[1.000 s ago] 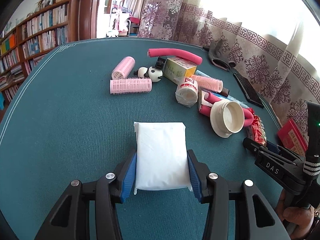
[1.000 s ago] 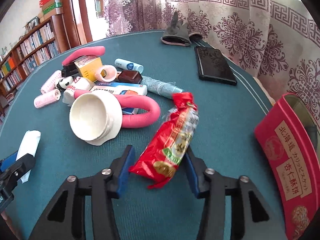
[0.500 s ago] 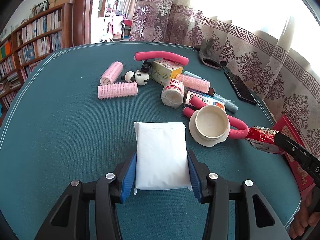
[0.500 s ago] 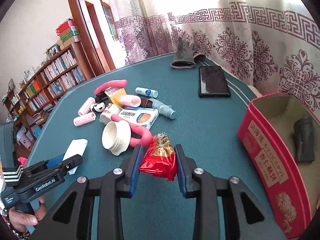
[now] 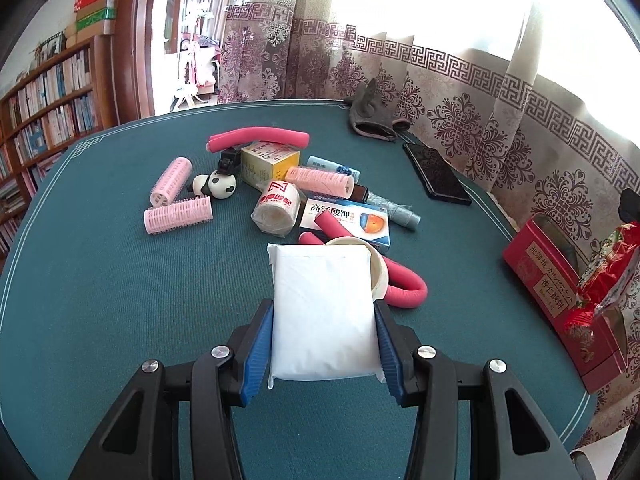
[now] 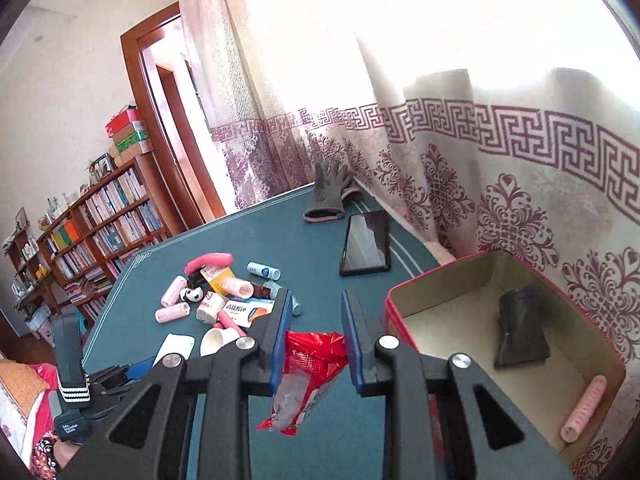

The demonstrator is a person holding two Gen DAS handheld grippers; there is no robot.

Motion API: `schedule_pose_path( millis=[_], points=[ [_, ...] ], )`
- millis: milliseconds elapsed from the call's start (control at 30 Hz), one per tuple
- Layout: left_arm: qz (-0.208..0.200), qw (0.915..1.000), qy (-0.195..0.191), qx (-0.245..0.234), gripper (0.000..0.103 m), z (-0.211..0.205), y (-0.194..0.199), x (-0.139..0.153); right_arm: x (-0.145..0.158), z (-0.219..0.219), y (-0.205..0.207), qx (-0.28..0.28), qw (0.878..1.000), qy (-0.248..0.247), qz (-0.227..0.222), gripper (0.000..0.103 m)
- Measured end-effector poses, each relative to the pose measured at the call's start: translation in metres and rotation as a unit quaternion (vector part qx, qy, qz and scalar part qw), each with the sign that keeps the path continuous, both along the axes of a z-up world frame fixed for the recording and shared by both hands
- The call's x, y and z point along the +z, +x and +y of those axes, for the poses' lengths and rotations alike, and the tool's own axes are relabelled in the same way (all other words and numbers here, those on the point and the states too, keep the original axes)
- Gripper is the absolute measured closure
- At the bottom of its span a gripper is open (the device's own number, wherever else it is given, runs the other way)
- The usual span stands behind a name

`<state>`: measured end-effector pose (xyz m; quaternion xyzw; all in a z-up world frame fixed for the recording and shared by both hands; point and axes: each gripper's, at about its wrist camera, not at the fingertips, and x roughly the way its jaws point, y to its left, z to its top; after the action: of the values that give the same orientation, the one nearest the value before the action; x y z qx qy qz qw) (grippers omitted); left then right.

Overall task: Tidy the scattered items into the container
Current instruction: 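Carry both items into the red tin and open both tools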

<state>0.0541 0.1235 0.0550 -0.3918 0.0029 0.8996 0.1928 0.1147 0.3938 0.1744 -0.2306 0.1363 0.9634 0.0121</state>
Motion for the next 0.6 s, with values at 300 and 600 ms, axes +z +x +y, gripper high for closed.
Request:
schedule_pose_path(
  millis=[300,600],
  points=[
    [0.017,0.9982,-0.011,-0.057,0.053,0.052,0.009,0.019,0.011,0.072,0.031,-0.122,0.992,0.034,0.009,0.075],
    [0.032,0.99,-0.023,-0.136,0.053,0.129,0.024,0.041,-0.035,0.109,0.03,-0.152,0.986,0.041,-0.064,0.075]
  ],
)
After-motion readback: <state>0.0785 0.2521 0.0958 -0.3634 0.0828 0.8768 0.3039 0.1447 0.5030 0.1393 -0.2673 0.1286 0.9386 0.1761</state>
